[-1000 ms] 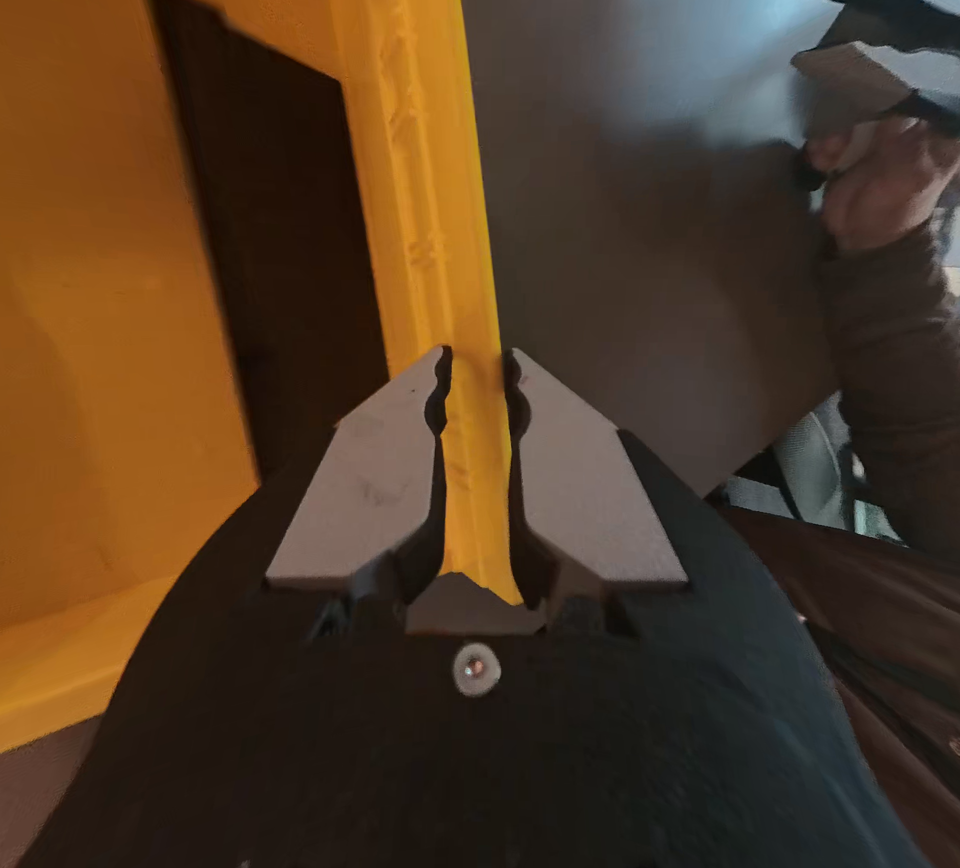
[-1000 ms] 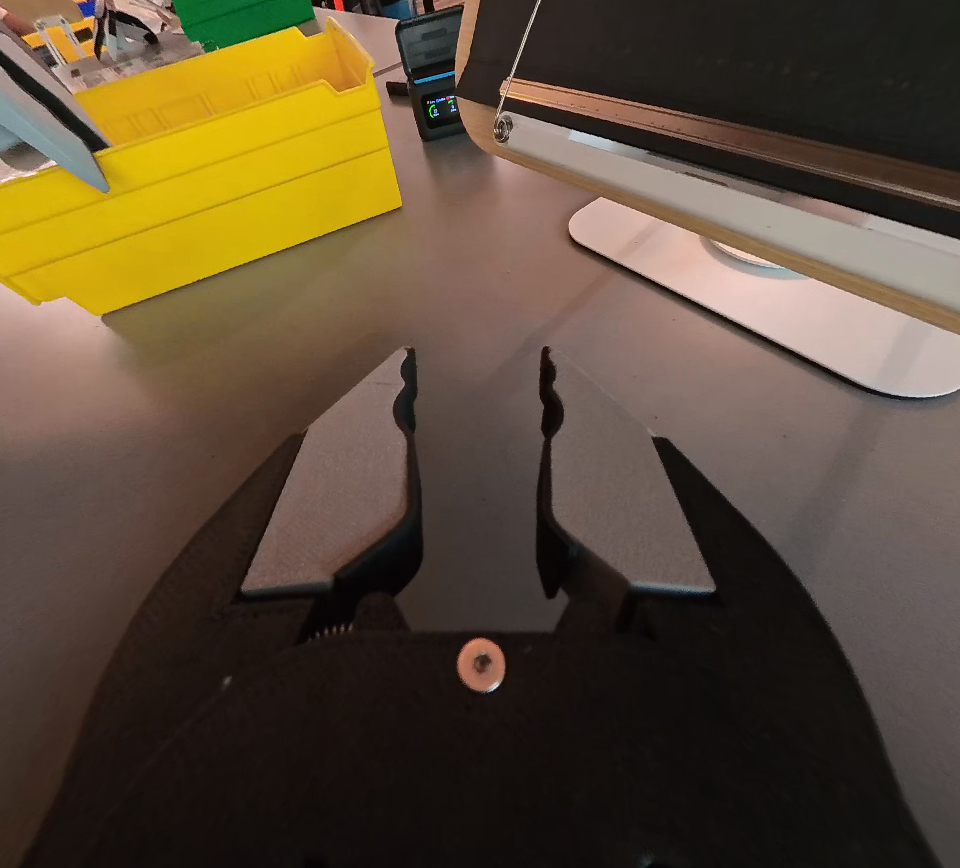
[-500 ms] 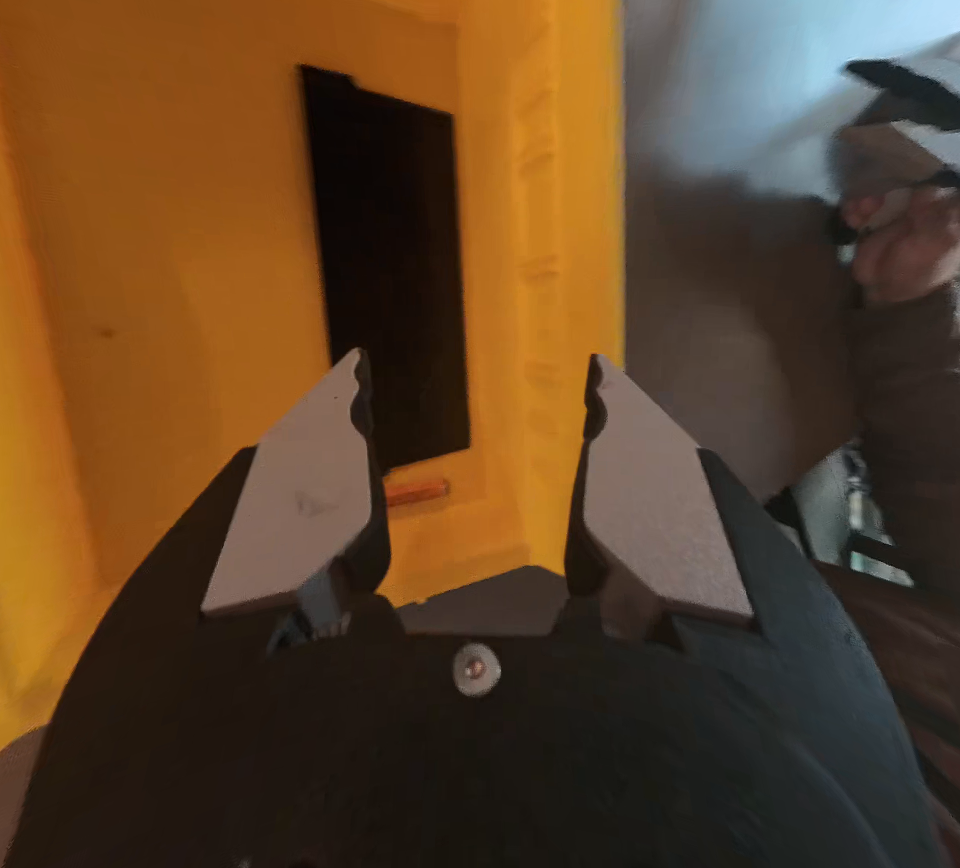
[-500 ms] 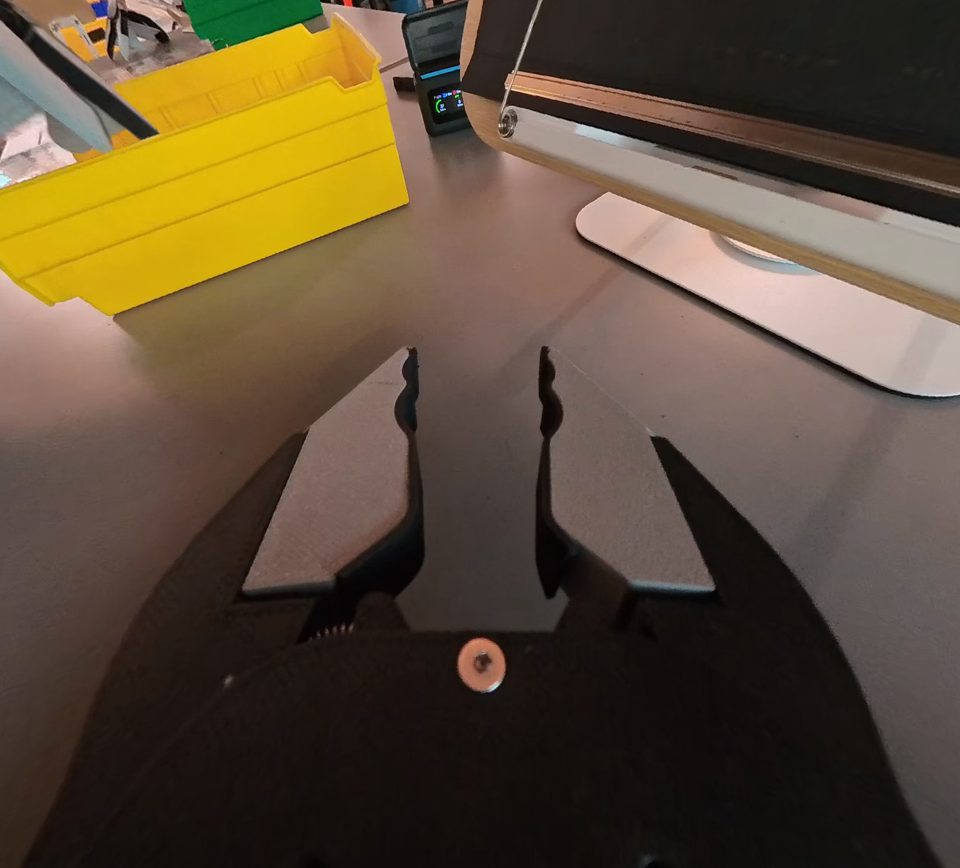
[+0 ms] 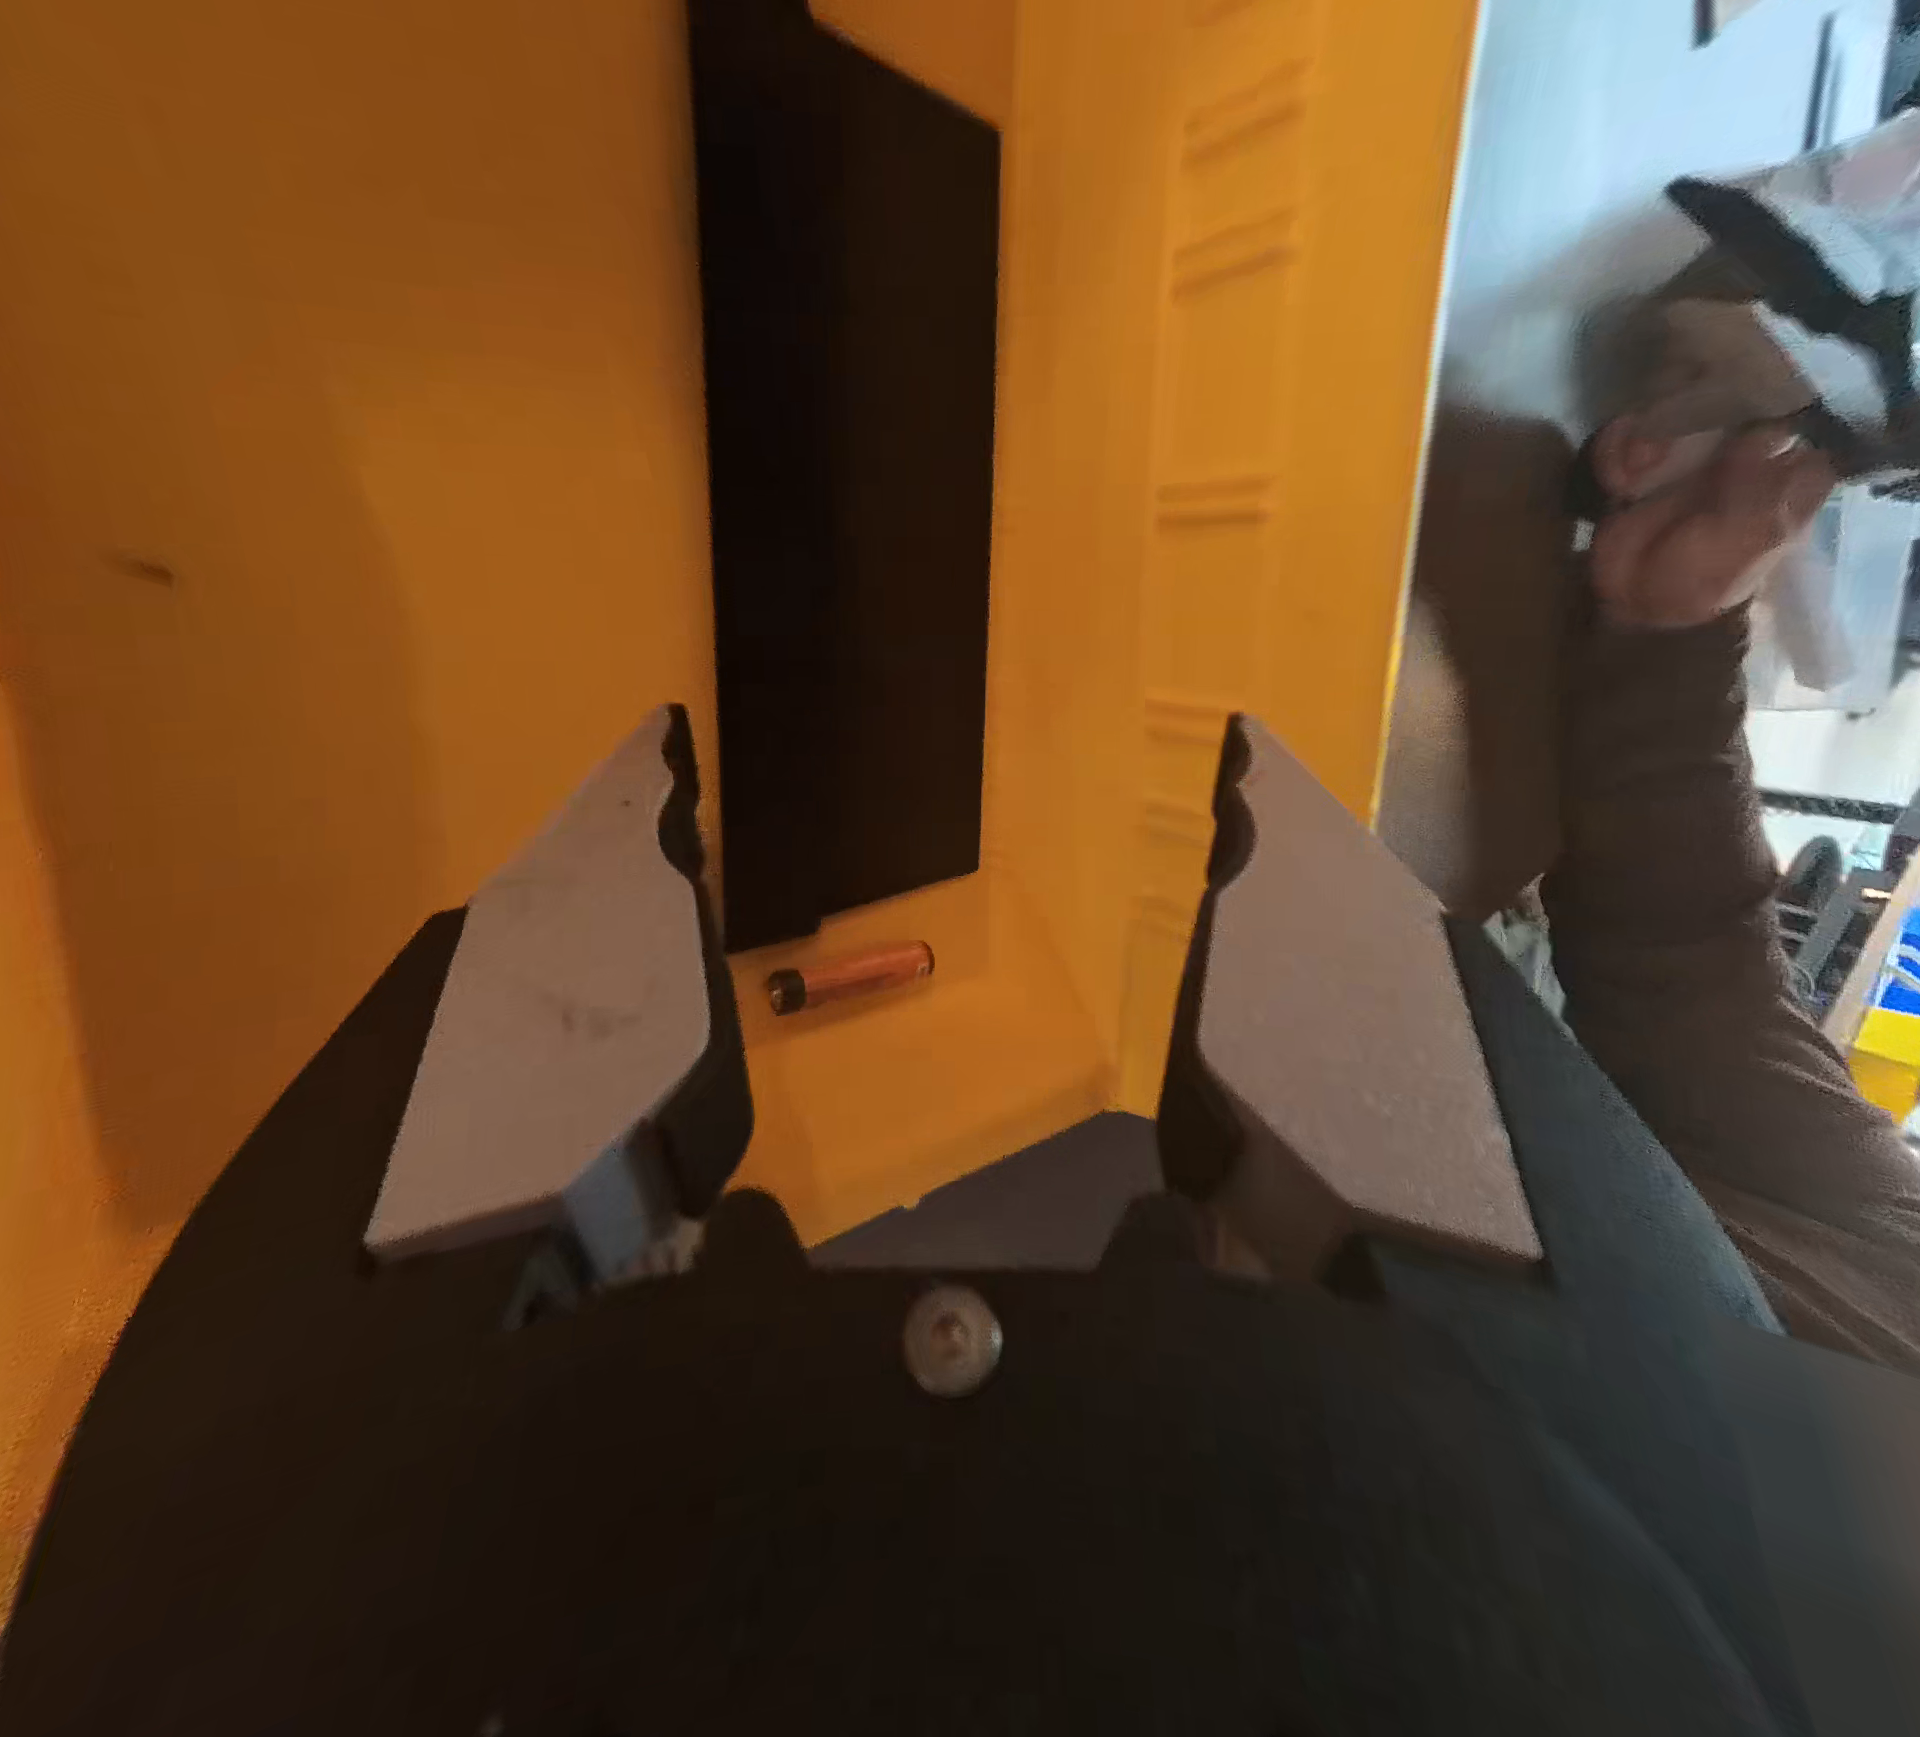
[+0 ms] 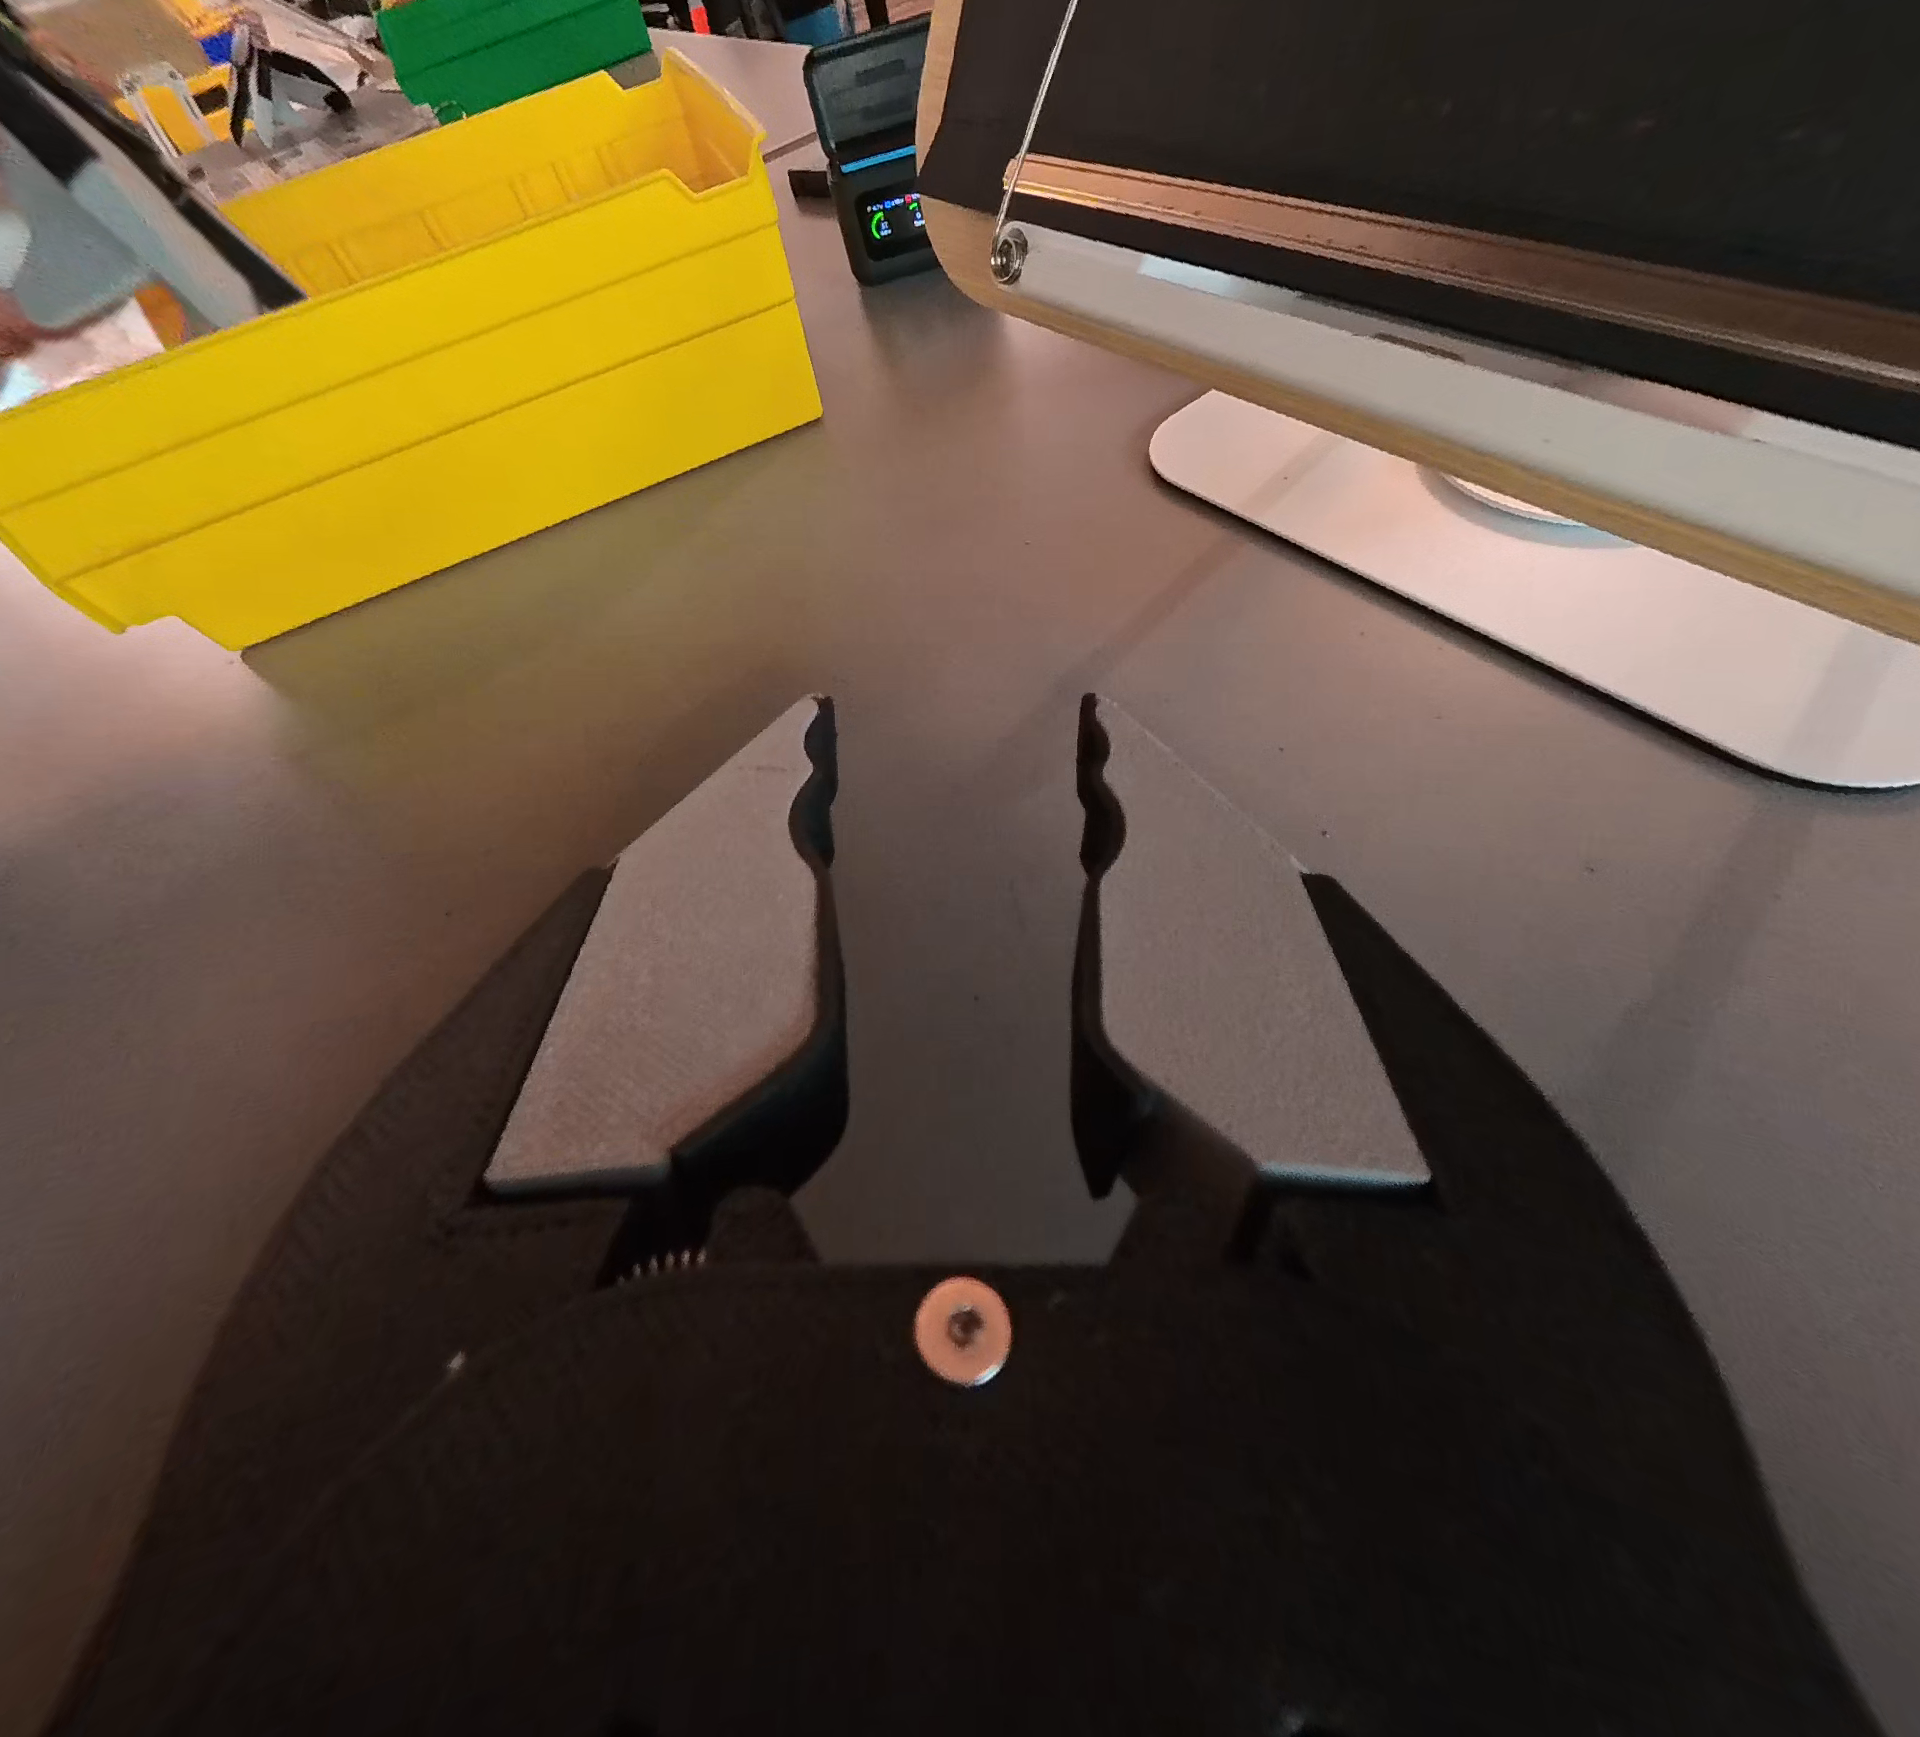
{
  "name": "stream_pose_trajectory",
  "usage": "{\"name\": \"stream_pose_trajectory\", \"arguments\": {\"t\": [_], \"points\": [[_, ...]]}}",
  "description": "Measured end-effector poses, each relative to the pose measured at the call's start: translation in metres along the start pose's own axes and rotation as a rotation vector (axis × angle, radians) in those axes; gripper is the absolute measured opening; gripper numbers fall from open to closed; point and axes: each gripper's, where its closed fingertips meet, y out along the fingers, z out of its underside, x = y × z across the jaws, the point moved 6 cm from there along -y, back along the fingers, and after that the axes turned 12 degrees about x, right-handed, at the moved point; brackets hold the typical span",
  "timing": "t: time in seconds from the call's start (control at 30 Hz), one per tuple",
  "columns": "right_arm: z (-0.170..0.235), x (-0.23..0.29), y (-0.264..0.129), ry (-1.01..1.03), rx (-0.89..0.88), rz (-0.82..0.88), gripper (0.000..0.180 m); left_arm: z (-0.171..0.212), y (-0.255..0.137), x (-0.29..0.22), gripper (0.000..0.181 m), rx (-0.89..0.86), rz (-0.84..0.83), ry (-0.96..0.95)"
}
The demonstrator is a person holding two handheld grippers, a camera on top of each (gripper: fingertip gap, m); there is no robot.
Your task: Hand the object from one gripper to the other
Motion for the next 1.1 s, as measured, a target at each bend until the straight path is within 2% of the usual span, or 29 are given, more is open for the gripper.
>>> {"name": "stream_pose_trajectory", "arguments": {"t": [0.07, 0.17, 0.27, 0.3, 0.43, 0.57, 0.67, 1.1], "points": [[0.0, 0.0, 0.001, 0.001, 0.006, -0.004, 0.043, 0.0, -0.008, -0.004, 0.103, -0.018, 0.038, 0.038], [0.001, 0.001, 0.002, -0.004, 0.017, -0.005, 0.043, 0.001, -0.004, -0.008, 0.131, -0.001, 0.039, 0.052], [0.001, 0.001, 0.002, -0.008, 0.015, 0.0, 0.043, 0.005, 0.004, -0.025, 0.158, 0.025, 0.224, 0.101], [0.0, 0.001, 0.001, -0.009, 0.011, 0.001, 0.043, 0.006, 0.007, -0.026, 0.158, 0.034, 0.236, 0.101], [0.0, 0.0, 0.001, -0.002, 0.005, -0.003, 0.043, 0.007, 0.02, -0.016, 0.158, 0.086, 0.114, 0.109], [0.0, 0.001, 0.001, -0.004, 0.008, -0.005, 0.043, 0.0, 0.021, -0.027, 0.158, 0.061, 0.226, 0.102], [0.0, 0.001, 0.001, -0.006, 0.008, -0.003, 0.043, 0.001, 0.03, -0.019, 0.158, 0.107, 0.102, 0.112], [0.001, 0.001, 0.002, -0.009, 0.015, -0.004, 0.043, 0.017, 0.038, -0.026, 0.154, 0.152, -0.023, 0.113]]}}
